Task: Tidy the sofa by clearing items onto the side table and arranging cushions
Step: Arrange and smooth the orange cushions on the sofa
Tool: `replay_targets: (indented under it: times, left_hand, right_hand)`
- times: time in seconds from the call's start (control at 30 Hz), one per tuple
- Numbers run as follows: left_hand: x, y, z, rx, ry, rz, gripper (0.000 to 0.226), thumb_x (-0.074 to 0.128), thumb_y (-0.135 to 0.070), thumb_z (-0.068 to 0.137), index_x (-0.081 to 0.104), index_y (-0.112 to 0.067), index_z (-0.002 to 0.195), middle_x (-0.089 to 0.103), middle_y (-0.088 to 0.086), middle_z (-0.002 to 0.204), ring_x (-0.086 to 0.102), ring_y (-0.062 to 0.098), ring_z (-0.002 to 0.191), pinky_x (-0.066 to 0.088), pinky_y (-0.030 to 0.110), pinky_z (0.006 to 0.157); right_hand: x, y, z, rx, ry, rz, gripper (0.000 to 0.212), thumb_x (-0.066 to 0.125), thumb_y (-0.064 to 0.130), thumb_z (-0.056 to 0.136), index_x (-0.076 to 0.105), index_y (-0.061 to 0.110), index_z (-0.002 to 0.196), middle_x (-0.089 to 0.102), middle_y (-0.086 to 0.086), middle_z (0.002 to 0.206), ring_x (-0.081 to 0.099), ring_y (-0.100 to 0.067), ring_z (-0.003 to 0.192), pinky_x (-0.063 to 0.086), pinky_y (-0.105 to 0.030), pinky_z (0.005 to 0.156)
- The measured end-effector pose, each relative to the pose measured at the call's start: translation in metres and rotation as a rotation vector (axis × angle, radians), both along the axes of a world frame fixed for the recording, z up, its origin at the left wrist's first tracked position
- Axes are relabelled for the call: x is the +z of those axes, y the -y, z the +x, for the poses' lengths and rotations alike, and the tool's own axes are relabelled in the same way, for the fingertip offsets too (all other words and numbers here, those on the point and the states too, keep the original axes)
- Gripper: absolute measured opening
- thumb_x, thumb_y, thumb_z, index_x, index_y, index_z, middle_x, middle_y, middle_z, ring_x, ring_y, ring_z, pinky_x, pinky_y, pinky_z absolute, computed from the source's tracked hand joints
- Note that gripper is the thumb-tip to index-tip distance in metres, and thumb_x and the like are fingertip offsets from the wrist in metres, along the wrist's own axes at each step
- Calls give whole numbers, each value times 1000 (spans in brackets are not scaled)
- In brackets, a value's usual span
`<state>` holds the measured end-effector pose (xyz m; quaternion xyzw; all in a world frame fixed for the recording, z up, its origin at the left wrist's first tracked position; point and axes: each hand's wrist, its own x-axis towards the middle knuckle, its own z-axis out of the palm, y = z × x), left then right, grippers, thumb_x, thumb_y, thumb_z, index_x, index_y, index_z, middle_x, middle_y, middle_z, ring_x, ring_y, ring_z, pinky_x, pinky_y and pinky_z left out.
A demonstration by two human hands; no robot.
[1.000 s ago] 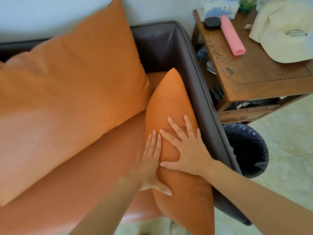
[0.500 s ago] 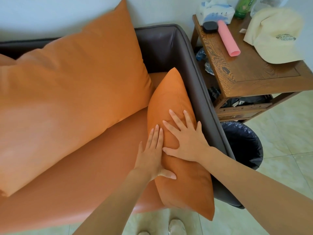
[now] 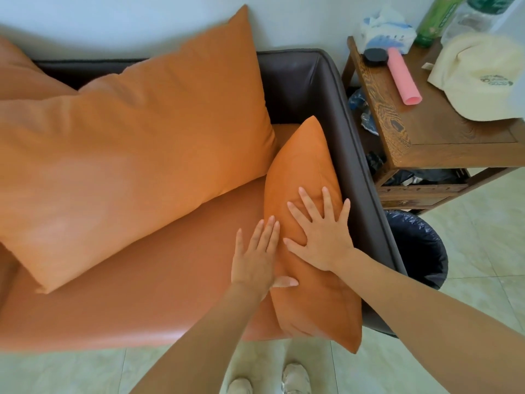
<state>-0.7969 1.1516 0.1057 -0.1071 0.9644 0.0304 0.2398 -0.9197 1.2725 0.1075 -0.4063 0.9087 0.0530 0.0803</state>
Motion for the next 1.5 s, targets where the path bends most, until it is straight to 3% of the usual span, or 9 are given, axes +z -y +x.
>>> replay_targets:
  times: [0.1, 0.43, 0.63, 0.83, 0.9, 1.1, 1.2, 1.3, 1.5]
  left_hand:
    - [19, 16, 6, 2, -40, -59, 118, 28, -86, 75, -37, -13, 141, -39, -1, 152, -29, 17, 144, -7, 53, 119]
    - [72, 118, 65, 17, -140, -191, 107, 43, -72, 86, -22, -15, 150, -28, 6, 158, -20, 24, 147, -7, 52, 118]
    - [121, 211, 129, 37, -233, -204, 93, 49, -53, 94, -17, -21, 152, -21, 8, 160, -15, 26, 149, -9, 51, 118]
    - [160, 289, 190, 104, -285, -296, 84, 47, -54, 96, -4, -22, 155, 0, 9, 163, 5, 27, 150, 1, 50, 120]
    - [168, 308, 207, 168, -315, -339, 87, 54, -57, 91, 7, -22, 155, 13, 9, 162, 17, 26, 148, 8, 50, 119]
    - [184, 353, 241, 334, -275, -391, 78, 44, -53, 96, 5, -18, 154, 5, 10, 162, 9, 28, 148, -1, 50, 118]
    - [189, 373, 252, 393, -233, -392, 80, 47, -56, 94, 9, -19, 154, 10, 9, 161, 13, 27, 148, 8, 50, 118]
    - [201, 392, 260, 457, -227, -424, 85, 62, -68, 77, 38, -25, 147, 37, 5, 153, 39, 23, 138, 30, 46, 112]
    - [204, 434, 292, 542, -243, -431, 80, 45, -55, 95, 1, -22, 154, 2, 6, 162, 8, 24, 149, 6, 47, 119]
  right_hand:
    - [18, 15, 7, 99, -25, 25, 75, 18, 70, 84, 32, 33, 148, 1, 3, 162, 0, -33, 148, 4, -76, 103]
    - [73, 112, 59, 201, 73, -78, 71, 39, 57, 92, 10, 32, 153, 4, -1, 162, 4, -22, 149, 14, -54, 116]
    - [109, 198, 114, 290, 12, -106, 71, 42, 60, 89, 18, 37, 151, 15, -2, 161, 18, -25, 147, 25, -57, 111]
    - [142, 293, 168, 403, -7, -112, 74, 48, 63, 86, 24, 35, 150, 19, -2, 160, 26, -27, 144, 27, -60, 109]
    - [150, 320, 181, 449, -3, -124, 74, 50, 63, 86, 25, 35, 150, 18, -2, 160, 25, -27, 144, 27, -60, 109]
    - [164, 385, 199, 561, 46, -126, 75, 48, 61, 89, 12, 39, 151, 2, 0, 162, 11, -25, 147, 20, -57, 113]
    - [171, 418, 207, 628, 47, -134, 75, 47, 62, 89, 10, 40, 151, -1, 1, 162, 10, -25, 147, 21, -57, 113]
    - [178, 447, 219, 702, 46, -127, 76, 48, 60, 89, 10, 38, 151, -1, 1, 162, 9, -25, 147, 19, -57, 113]
    - [187, 493, 243, 799, 32, -132, 77, 50, 62, 88, 14, 37, 151, 4, 0, 161, 12, -25, 146, 20, -56, 113]
